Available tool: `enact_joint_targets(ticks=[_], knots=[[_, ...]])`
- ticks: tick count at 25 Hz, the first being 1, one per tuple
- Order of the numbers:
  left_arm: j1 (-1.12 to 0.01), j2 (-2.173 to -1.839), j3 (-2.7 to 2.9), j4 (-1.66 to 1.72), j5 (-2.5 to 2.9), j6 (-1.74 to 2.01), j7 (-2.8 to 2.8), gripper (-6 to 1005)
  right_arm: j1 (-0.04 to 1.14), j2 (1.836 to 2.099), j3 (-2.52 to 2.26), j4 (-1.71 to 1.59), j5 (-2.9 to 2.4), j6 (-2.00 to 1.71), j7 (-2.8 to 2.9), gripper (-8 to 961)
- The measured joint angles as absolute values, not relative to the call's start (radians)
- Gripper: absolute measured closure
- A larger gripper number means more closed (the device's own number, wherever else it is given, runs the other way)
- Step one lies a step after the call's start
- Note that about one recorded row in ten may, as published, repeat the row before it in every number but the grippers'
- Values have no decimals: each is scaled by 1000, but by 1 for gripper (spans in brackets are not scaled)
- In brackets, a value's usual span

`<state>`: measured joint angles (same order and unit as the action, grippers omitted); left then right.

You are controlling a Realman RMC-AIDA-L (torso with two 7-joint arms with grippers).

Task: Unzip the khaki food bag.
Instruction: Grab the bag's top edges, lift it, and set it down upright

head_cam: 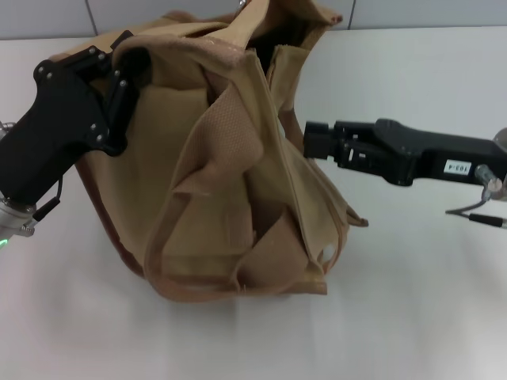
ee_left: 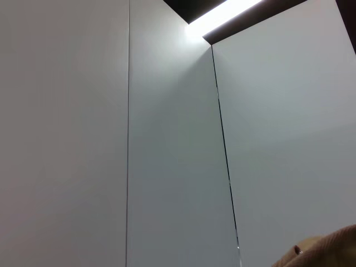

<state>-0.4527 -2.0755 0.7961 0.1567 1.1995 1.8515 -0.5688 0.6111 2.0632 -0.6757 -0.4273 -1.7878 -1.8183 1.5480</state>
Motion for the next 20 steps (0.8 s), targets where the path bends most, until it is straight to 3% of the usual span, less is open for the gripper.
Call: enact_joint_targets(ticks=[6, 20], knots=[[-453, -2077, 797, 144, 1201, 1845, -569, 932, 624, 2063, -680, -435, -1765, -1816, 1533, 617], [-461, -2077, 811, 143, 1203, 1842, -569, 932, 655, 2073, -687, -434, -1772, -1767, 1478, 616]])
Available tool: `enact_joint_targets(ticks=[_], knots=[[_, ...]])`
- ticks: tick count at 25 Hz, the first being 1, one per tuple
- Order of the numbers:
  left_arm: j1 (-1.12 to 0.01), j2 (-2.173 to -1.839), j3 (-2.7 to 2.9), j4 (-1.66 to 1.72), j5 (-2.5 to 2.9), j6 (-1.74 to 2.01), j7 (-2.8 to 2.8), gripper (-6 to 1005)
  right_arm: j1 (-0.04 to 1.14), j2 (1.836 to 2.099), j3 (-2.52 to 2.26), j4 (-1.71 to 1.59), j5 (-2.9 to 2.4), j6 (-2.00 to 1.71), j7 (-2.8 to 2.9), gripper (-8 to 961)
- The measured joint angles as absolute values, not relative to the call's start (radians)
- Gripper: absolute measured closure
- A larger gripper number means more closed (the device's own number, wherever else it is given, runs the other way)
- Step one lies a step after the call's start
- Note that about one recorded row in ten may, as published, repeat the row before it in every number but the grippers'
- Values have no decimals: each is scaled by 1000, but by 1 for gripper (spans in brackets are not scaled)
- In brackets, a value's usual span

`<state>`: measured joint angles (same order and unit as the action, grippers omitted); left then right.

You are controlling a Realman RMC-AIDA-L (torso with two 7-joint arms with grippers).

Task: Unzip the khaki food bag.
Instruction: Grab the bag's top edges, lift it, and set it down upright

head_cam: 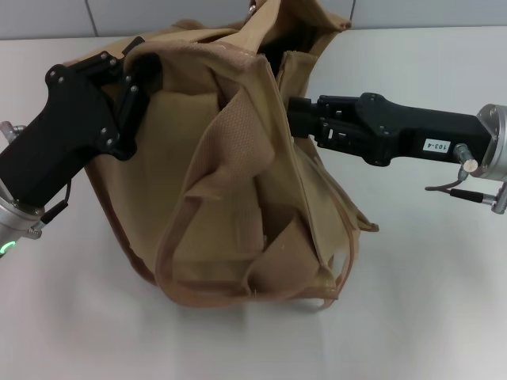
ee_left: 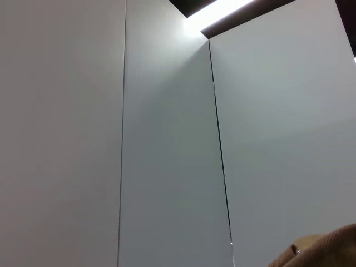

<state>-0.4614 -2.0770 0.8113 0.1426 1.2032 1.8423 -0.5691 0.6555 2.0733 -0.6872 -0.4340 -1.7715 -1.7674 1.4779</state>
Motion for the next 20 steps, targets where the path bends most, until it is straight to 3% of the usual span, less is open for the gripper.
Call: enact_joint_targets(ticks=[20], knots=[[-470, -2077, 816, 143, 1204, 1834, -569, 931, 686, 2075, -822, -429, -1776, -1803, 1460, 616]])
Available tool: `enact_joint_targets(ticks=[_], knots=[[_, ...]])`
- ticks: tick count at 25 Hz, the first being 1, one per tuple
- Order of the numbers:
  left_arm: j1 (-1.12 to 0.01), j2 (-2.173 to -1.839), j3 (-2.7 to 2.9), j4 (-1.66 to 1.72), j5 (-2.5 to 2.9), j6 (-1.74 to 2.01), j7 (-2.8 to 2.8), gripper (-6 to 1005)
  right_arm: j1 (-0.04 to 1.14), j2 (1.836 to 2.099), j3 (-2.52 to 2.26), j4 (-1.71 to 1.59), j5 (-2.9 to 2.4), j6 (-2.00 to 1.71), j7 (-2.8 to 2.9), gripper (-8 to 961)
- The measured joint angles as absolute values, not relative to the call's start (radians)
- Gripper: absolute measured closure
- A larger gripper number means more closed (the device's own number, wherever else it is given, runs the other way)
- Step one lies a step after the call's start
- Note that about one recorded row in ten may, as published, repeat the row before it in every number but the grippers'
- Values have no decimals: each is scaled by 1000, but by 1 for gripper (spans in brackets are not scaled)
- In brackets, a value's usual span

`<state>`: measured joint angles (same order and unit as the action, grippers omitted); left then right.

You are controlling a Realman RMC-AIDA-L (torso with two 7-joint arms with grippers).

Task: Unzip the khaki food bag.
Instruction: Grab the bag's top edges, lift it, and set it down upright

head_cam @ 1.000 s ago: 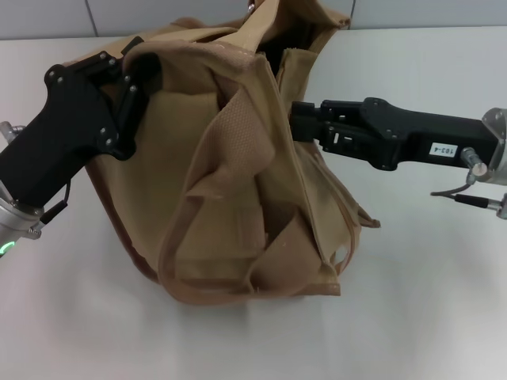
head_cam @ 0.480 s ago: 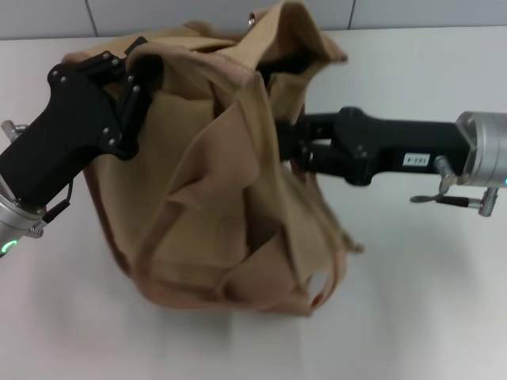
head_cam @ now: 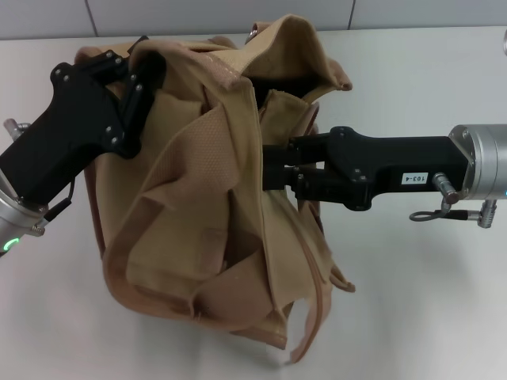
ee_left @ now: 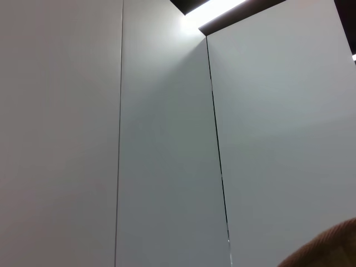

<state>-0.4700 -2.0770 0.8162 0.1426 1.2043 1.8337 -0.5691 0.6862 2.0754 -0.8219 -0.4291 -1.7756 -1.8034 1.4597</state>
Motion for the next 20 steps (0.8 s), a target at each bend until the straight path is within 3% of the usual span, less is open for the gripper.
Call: enact_joint_targets(ticks=[20], knots=[[-491, -2077, 816, 143, 1204, 1819, -569, 931, 700, 2074, -848, -421, -1774, -1817, 1556, 625]])
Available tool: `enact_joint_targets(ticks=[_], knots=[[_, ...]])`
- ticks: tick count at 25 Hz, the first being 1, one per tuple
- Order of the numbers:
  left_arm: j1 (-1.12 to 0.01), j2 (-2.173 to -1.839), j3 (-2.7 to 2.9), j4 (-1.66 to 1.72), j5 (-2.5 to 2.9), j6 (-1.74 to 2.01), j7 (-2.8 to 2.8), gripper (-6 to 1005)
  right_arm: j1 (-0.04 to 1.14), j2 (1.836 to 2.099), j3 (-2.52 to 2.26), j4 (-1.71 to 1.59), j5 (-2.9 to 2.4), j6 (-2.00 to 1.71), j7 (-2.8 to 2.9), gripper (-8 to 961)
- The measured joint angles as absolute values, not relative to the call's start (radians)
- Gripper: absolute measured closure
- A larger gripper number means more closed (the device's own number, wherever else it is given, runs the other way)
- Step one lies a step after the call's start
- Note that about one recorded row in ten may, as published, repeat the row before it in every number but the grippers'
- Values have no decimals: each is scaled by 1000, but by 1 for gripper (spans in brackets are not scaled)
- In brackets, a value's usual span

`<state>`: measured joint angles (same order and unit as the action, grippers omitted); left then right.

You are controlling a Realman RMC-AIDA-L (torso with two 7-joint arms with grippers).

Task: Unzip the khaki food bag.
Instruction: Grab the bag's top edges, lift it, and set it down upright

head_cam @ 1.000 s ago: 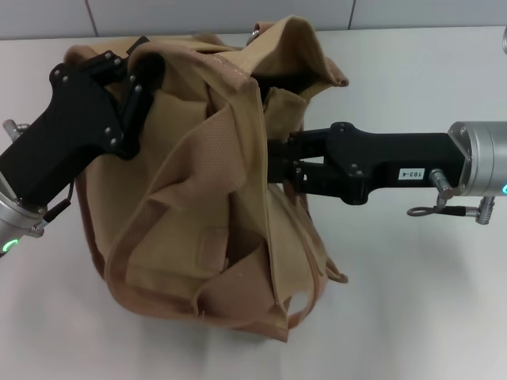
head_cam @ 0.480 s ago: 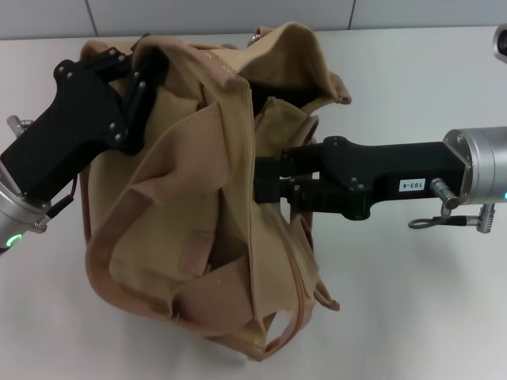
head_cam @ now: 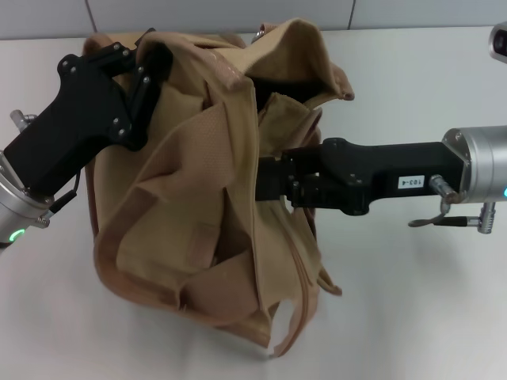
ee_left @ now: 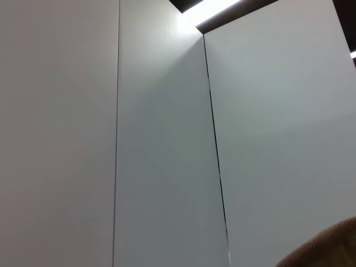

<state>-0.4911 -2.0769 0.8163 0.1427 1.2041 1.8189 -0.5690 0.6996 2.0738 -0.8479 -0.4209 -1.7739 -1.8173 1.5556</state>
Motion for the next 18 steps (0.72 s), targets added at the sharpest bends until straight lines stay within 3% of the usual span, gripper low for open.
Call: enact_joint_targets(ticks=[18], knots=[[-484, -2077, 820, 142, 1204, 1829, -569, 931, 721, 2078, -884, -375, -1776, -1718, 1574, 710]])
